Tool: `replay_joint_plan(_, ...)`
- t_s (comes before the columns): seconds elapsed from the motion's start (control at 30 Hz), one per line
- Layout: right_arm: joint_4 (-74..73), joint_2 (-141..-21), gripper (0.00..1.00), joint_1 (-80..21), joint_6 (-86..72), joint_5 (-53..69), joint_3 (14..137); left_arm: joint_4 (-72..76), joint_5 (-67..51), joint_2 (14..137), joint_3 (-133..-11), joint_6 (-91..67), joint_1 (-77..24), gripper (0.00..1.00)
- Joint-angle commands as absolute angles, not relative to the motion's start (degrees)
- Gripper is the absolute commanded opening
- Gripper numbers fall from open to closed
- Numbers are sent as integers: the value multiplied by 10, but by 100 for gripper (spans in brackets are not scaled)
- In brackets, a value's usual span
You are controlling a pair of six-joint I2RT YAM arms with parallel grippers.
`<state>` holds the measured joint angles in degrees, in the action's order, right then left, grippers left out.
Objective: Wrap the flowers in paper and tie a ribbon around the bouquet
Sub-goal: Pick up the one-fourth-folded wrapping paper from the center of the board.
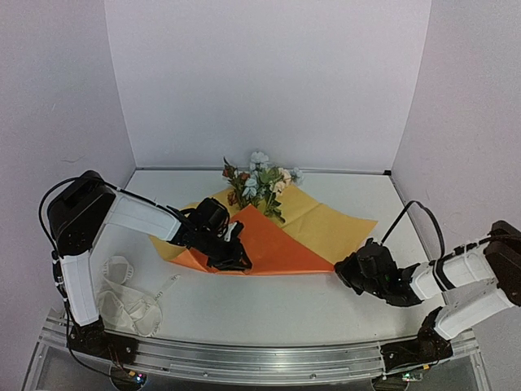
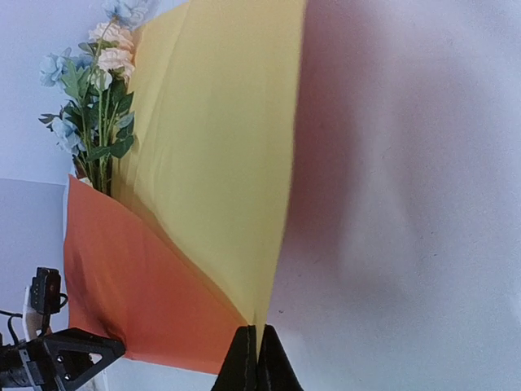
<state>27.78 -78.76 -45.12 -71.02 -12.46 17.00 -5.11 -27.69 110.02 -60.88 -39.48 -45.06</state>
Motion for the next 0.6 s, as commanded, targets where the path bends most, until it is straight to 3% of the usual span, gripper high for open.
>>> replay_joint_plan(0.0,141,-728,0,-452,-672,-205,187,-63,-288,1096,-635,-392,-451,26)
replay_joint_plan(0.57,13,-668,0,-452,-644,-232,203,-50,-392,1237,-842,-334,-538,26)
